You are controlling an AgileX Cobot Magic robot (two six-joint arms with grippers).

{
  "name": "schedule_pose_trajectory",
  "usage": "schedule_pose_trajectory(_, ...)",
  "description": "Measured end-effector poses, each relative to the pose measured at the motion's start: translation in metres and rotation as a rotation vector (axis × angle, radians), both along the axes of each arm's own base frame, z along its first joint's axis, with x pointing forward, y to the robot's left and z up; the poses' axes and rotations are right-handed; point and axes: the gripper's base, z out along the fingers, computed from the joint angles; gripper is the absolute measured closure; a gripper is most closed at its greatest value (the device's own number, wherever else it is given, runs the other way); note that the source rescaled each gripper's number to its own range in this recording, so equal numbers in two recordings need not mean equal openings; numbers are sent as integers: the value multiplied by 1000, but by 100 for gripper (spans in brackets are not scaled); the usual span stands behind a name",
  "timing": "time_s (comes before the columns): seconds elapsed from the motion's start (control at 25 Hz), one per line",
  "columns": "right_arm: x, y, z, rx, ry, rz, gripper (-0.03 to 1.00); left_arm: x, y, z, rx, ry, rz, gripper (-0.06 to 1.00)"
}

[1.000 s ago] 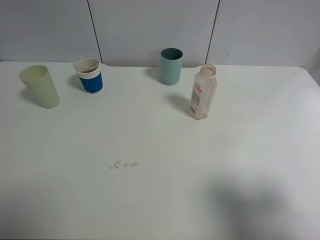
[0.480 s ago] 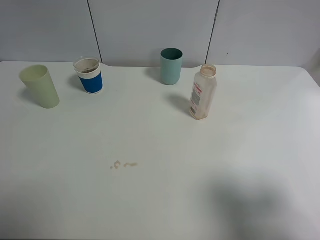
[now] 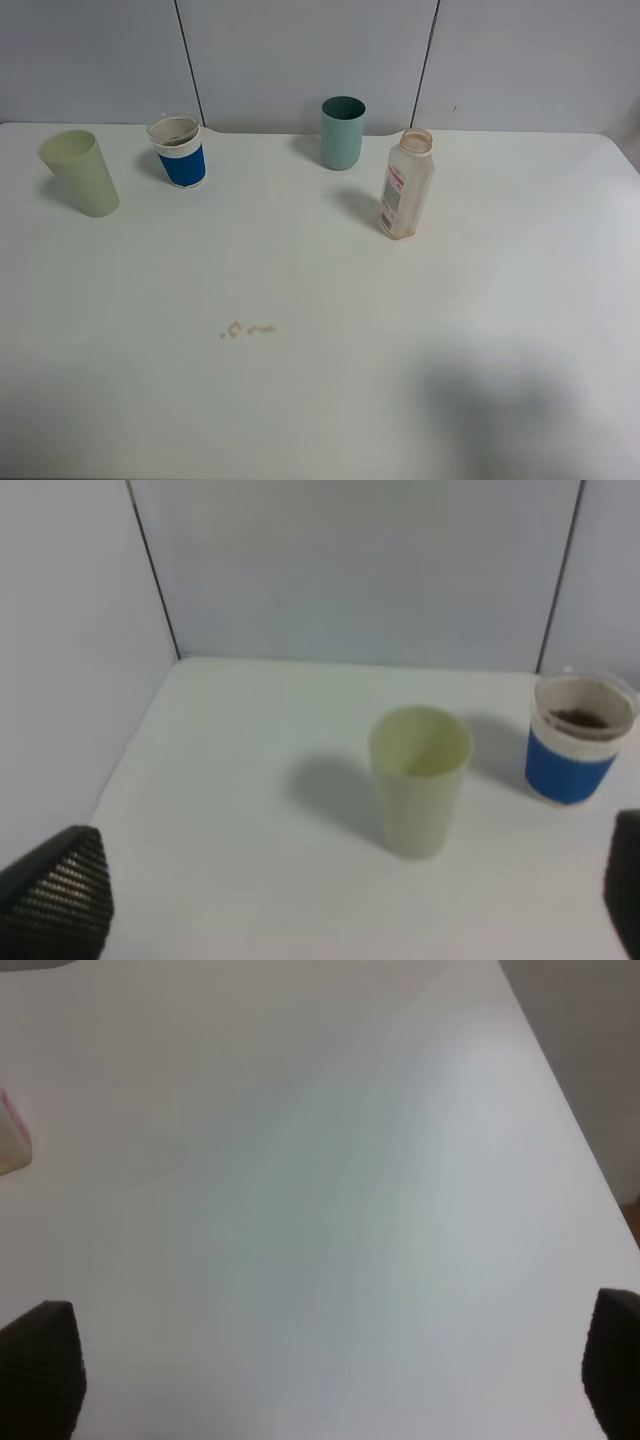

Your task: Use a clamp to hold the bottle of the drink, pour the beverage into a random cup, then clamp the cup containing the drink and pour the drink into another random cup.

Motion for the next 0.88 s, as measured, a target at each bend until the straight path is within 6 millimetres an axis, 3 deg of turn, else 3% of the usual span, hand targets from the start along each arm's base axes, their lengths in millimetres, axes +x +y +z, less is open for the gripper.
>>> schedule_pose_trajectory(0.36,0,0,0,0,0,0,-3,-29,-3,-10,-36,63,41,-6)
schedule_pose_trajectory(0.88,0,0,0,0,0,0,-3,-51,-5,-14,-41,149,90,-6)
